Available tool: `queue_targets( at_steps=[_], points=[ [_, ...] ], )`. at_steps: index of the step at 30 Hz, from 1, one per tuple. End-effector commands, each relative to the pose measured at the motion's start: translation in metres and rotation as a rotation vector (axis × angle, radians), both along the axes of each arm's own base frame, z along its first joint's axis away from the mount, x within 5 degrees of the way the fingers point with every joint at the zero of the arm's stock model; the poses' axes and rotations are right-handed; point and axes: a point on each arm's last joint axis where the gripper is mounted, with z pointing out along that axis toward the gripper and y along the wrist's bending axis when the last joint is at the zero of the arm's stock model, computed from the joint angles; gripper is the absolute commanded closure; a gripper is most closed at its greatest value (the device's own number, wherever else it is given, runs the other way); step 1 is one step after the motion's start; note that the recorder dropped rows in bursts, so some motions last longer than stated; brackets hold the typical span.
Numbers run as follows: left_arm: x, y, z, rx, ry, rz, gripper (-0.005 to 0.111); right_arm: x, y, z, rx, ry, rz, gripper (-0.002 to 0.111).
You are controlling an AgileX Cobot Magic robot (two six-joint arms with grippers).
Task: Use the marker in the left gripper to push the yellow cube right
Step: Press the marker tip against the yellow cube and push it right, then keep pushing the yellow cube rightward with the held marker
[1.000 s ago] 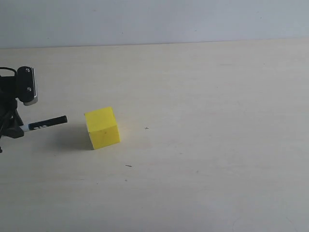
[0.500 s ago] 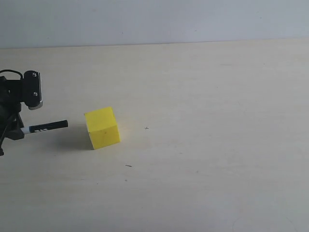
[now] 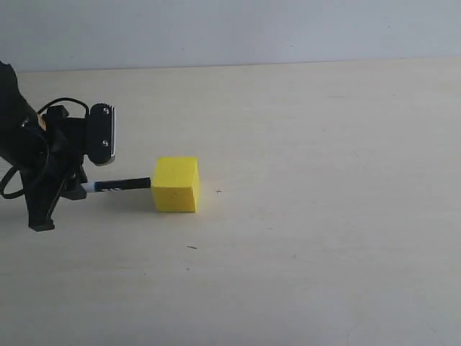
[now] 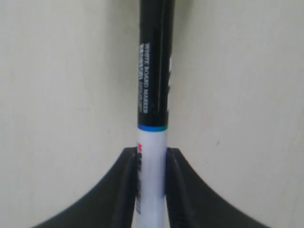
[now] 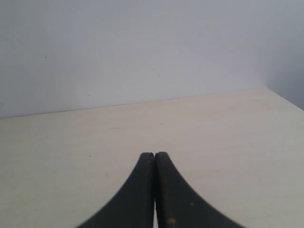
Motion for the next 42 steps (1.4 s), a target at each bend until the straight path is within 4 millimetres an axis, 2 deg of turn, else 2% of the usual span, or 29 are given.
queue_targets(
  at_steps=[1, 4, 12, 14, 19, 20, 23, 25, 28, 32, 36, 39, 42],
  points=[
    [0.009, 0.013, 0.010, 0.072, 0.011, 0.097, 0.107, 0.000, 0.000, -0.001, -0.003, -0.007, -0.008, 0.108],
    [0.010, 0.026, 0.010, 0.122, 0.029, 0.113, 0.107, 0.000, 0.000, -0.001, -0.003, -0.007, -0.008, 0.108],
    [0.012, 0.022, 0.005, 0.076, 0.027, 0.141, 0.107, 0.000, 0.000, -0.001, -0.003, -0.007, -0.008, 0.108],
    [0.013, 0.012, 0.000, 0.053, 0.016, 0.124, 0.107, 0.000, 0.000, -0.001, -0.003, -0.007, -0.008, 0.108],
    [0.008, -0.029, -0.017, 0.035, -0.011, -0.008, 0.107, 0.000, 0.000, -0.001, -0.003, -0.007, -0.008, 0.108],
    [0.004, -0.040, -0.017, 0.032, -0.024, -0.048, 0.107, 0.000, 0.000, -0.001, -0.003, -0.007, -0.008, 0.108],
    [0.002, -0.051, -0.010, 0.052, -0.056, -0.083, 0.107, 0.000, 0.000, -0.001, -0.003, -0.007, -0.008, 0.108],
    [0.002, -0.049, -0.004, 0.066, -0.073, -0.049, 0.107, 0.000, 0.000, -0.001, -0.003, -0.007, -0.008, 0.108],
    [0.004, -0.034, 0.003, 0.125, -0.079, 0.009, 0.107, 0.000, 0.000, -0.001, -0.003, -0.007, -0.008, 0.108],
    [0.003, -0.020, 0.004, 0.175, -0.029, 0.055, 0.107, 0.000, 0.000, -0.001, -0.003, -0.007, -0.008, 0.108],
    [0.003, -0.020, 0.000, 0.180, -0.009, 0.060, 0.107, 0.000, 0.000, -0.001, -0.003, -0.007, -0.008, 0.108],
    [0.002, -0.034, -0.005, 0.148, -0.028, 0.023, 0.107, 0.000, 0.000, -0.001, -0.005, -0.007, -0.008, 0.108],
    [0.003, -0.062, -0.010, 0.097, -0.068, -0.015, 0.107, 0.000, 0.000, -0.001, -0.005, -0.007, -0.008, 0.108]
  ],
)
